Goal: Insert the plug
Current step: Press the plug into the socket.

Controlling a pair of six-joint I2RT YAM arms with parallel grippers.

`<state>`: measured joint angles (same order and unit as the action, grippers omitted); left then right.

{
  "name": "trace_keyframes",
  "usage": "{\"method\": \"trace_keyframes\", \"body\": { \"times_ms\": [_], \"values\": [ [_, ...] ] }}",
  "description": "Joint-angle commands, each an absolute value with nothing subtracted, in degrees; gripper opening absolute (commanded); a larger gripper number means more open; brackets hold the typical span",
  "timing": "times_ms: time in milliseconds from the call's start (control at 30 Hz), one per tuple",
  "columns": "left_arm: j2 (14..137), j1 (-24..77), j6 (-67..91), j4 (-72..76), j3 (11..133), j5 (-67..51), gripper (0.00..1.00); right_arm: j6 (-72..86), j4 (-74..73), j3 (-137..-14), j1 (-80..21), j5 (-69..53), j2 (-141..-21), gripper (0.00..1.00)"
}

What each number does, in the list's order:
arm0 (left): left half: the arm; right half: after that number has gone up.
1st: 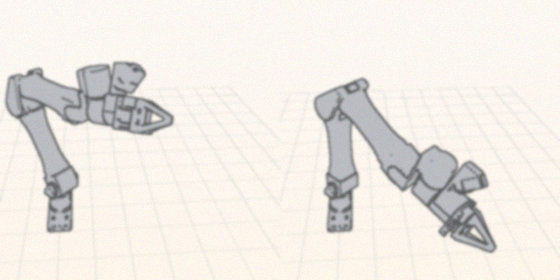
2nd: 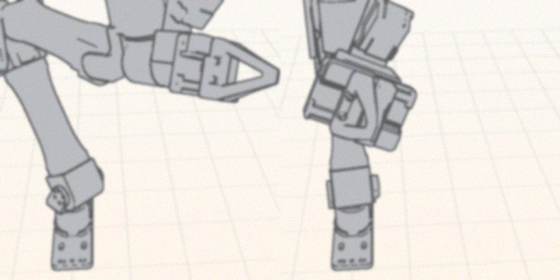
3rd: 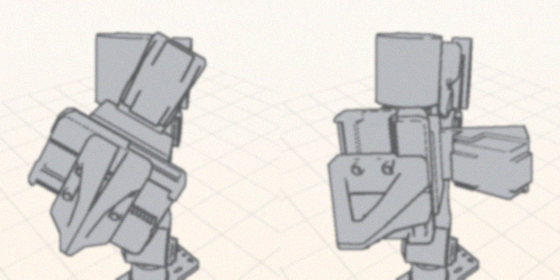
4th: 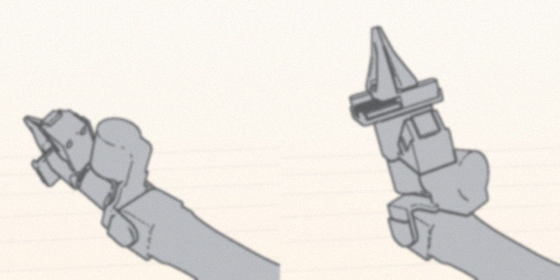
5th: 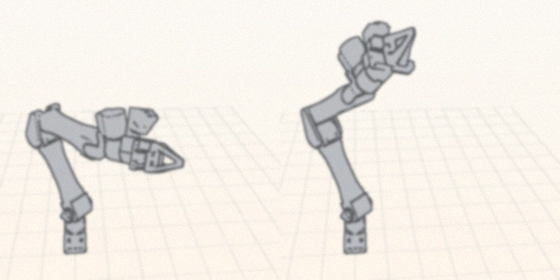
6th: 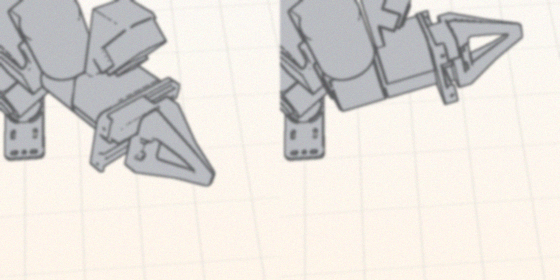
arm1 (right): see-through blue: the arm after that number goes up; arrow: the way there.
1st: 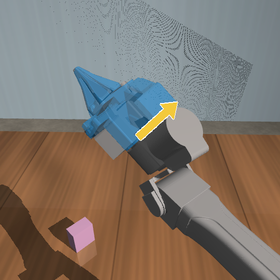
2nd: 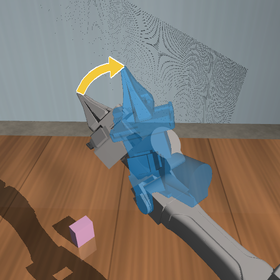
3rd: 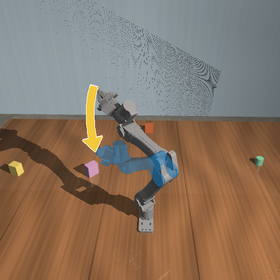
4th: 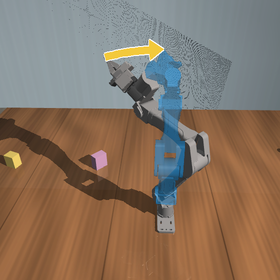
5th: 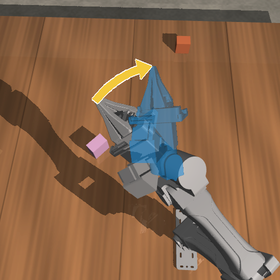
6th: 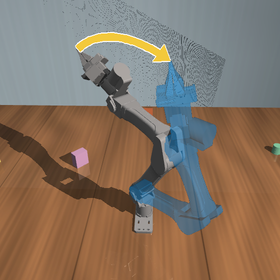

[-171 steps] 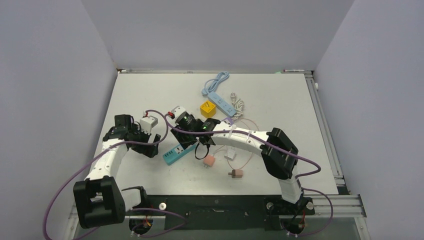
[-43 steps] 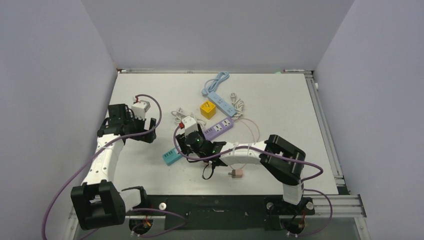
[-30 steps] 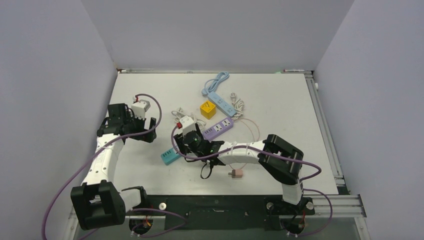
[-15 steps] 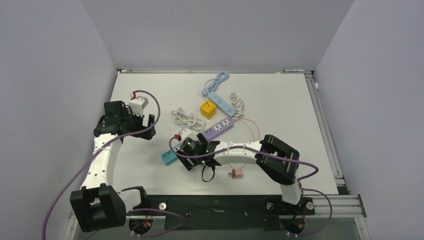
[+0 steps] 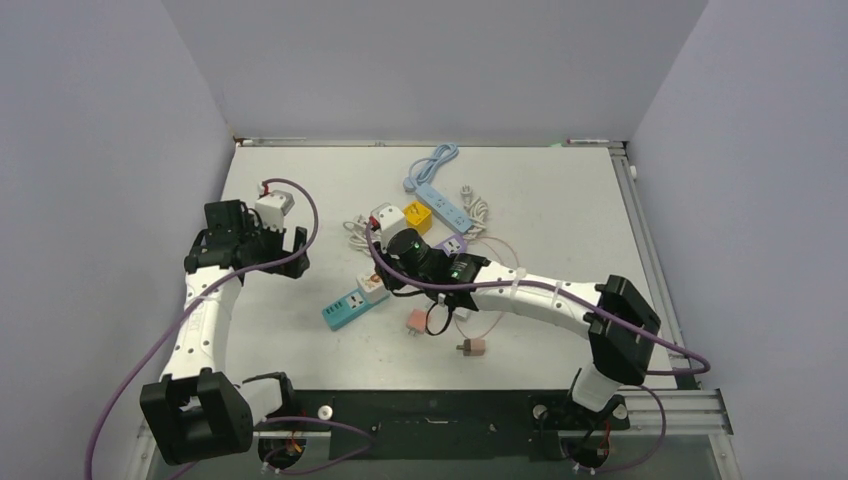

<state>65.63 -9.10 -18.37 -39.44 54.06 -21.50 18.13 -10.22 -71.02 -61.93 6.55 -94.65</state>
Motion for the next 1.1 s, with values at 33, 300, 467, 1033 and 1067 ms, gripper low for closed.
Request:
{"method": "trace_keyframes", "body": {
  "times_ms": [33,300,467,1033,1067],
  "values": [
    [64.5,-9.3,-18.0,-38.6,54.8,-24.6,0.96,17.4,-5.0,-69.9,-60.3,3.6,-95.7,0.15],
    [65.8,-3.6,-14.4,-35.6,53.1,-25.8,0.96,18.6,-1.0,-68.9,-60.5,3.3,-97.9,0.09],
    [67.0,7.7,-11.0,-31.7,52.8,-21.1,0.96,19.0,-0.7,-68.5,-60.2,3.7,-98.4,0.09],
    [74.3,13.1,-12.8,-25.8,50.2,-19.9,0.97,24.6,4.7,-62.1,-59.0,1.9,-98.3,0.06],
    [74.1,13.3,-13.2,-25.6,49.8,-19.6,0.97,25.0,4.8,-61.9,-58.8,1.8,-98.4,0.06]
  ]
}}
